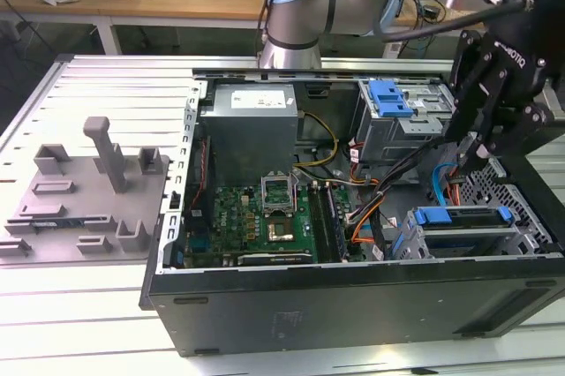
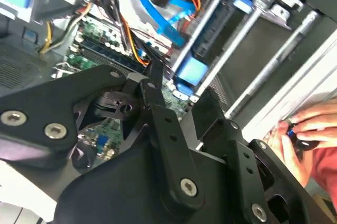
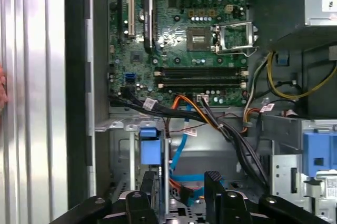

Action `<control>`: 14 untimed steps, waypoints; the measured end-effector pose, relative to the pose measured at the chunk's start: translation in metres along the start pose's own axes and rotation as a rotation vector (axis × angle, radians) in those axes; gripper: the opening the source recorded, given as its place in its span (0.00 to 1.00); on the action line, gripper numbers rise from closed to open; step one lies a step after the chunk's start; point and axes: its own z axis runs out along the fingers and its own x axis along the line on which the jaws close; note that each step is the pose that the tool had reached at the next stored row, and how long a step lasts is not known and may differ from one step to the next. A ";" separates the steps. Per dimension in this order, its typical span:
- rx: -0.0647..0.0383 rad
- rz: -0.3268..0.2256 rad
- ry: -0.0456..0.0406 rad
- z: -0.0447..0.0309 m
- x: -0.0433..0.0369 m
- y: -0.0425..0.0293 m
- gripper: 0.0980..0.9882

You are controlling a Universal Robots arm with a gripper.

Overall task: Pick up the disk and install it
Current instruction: 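Insert the first disk wire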

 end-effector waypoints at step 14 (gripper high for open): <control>-0.019 0.001 0.1749 -0.0009 -0.0474 -0.0191 0.45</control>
